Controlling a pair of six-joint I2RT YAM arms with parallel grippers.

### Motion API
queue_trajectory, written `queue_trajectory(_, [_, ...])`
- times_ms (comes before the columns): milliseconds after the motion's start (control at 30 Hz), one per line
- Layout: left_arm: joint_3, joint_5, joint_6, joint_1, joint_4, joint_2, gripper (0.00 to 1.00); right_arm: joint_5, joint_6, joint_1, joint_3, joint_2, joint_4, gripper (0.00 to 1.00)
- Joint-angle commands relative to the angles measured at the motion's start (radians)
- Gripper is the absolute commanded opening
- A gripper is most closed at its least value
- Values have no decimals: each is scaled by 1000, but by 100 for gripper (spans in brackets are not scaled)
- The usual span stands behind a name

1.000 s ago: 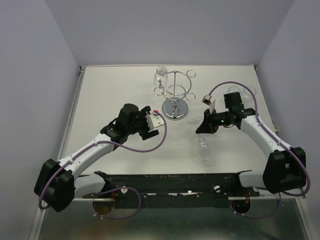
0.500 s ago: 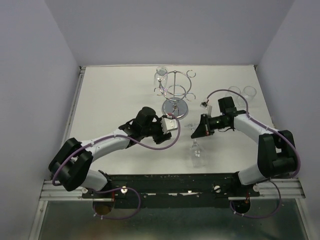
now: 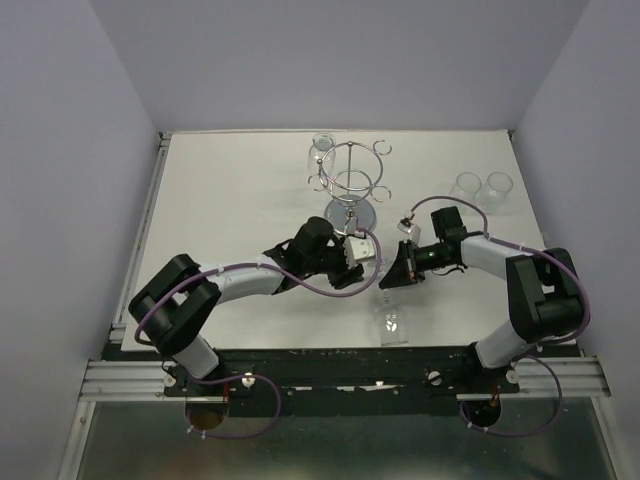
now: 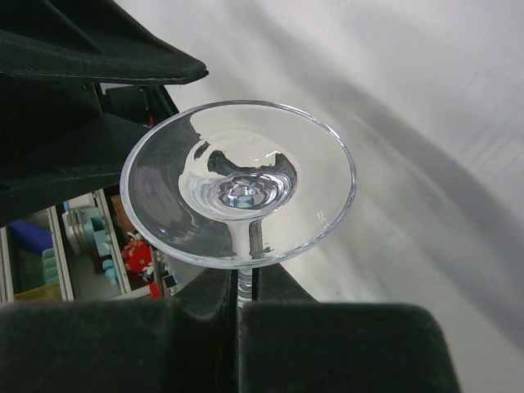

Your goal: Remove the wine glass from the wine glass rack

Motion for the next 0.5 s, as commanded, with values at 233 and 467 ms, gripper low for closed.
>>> queue_trajectory(233, [120, 46, -27, -13, 48, 128, 51, -22, 40, 34, 10, 85, 19, 1])
queue_trajectory(467, [159, 100, 40, -15, -8, 186, 42, -2, 57, 40, -8, 82, 45, 1])
